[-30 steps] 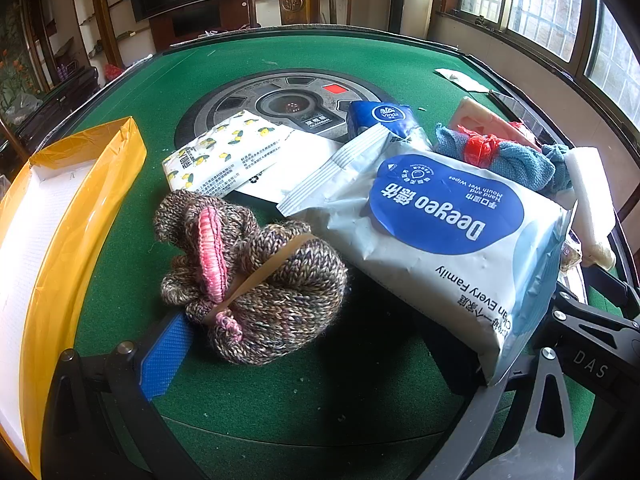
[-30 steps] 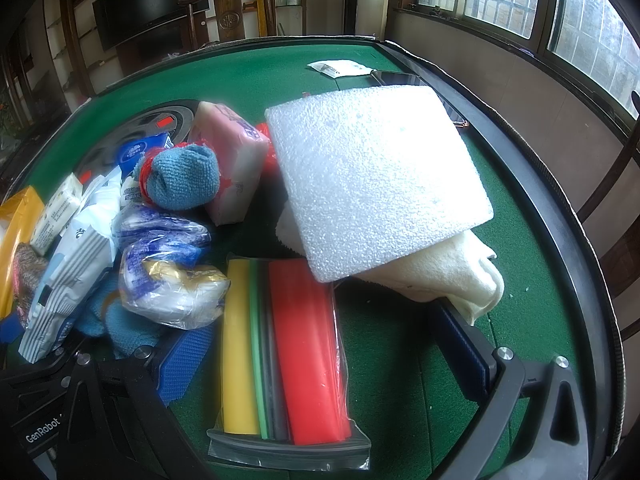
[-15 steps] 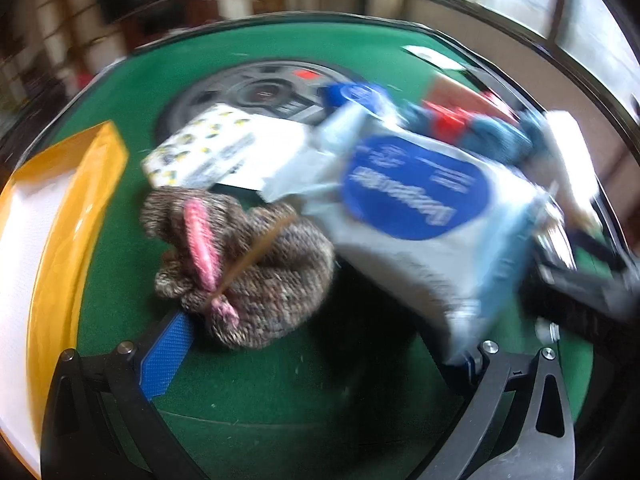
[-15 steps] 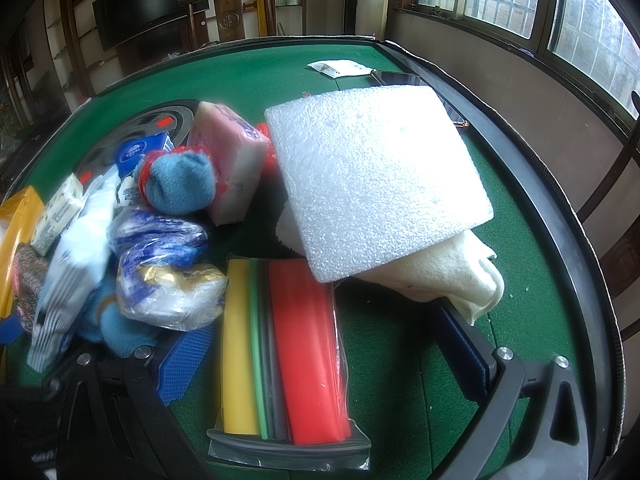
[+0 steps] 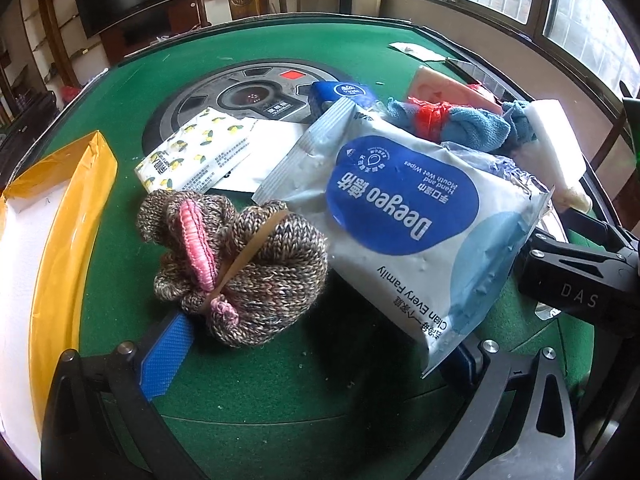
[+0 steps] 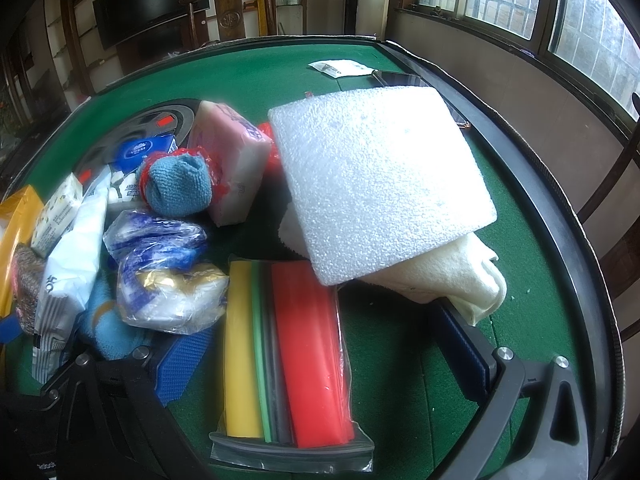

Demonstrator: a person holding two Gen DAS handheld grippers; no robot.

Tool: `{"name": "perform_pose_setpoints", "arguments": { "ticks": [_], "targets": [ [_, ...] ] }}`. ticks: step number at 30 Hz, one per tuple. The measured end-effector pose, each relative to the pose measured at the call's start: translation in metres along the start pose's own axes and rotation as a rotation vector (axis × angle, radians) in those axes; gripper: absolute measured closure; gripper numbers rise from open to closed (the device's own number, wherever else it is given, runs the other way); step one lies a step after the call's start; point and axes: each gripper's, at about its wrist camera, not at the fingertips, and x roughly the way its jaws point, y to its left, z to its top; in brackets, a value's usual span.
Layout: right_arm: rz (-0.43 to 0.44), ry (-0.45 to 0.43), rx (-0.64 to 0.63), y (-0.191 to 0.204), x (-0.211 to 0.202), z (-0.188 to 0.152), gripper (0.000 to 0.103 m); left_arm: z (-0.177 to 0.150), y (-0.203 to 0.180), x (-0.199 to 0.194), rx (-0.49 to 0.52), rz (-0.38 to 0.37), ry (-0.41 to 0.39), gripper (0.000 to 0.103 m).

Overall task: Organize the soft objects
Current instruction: 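Grasp the knitted sock bundle with left tool while right tool grasps the Deeyeo pack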

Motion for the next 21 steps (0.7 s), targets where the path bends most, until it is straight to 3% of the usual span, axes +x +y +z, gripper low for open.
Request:
{"name": "perform_pose_setpoints", "arguments": {
  "ticks": [3,6,9,13,16,19,20,21],
  "targets": [
    [0.031,0.023,-0.026,0.003,-0.001,-0.002,0.001,0.0,0.005,-0.001,0.009,-0.034,0.009,0.0],
    [0.138,0.104,-0.181,0.021,-0.006,-0.004,0.001,-0.009,0.023,-0.019,-0.064,-0.115,-0.007,0.0],
    [0.127,0.115,-0.188,0.025,-0.011,-0.012,0.001,-0.018,0.034,-0.052,-0.088,-0.09,-0.13,0.0],
    [0.113,0.136,-0.18,0.029,-0.01,-0.013,0.001,-0.029,0.05,-0.121,-0.107,-0.036,-0.396,0.0],
    [0.117,0.159,-0.17,0.028,-0.011,-0.013,0.002,-0.029,0.068,-0.159,-0.14,-0.05,-0.504,0.0],
    [0.182,0.068,-0.071,0.002,-0.043,-0.013,0.002,-0.021,0.085,-0.174,-0.163,-0.047,-0.502,0.0],
    [0.195,0.014,-0.052,-0.006,-0.057,-0.01,0.002,-0.017,0.092,-0.172,-0.172,-0.058,-0.477,0.0],
    [0.197,-0.105,-0.027,-0.015,-0.084,-0.009,0.001,-0.014,0.097,-0.169,-0.179,-0.067,-0.455,0.0]
  ]
}}
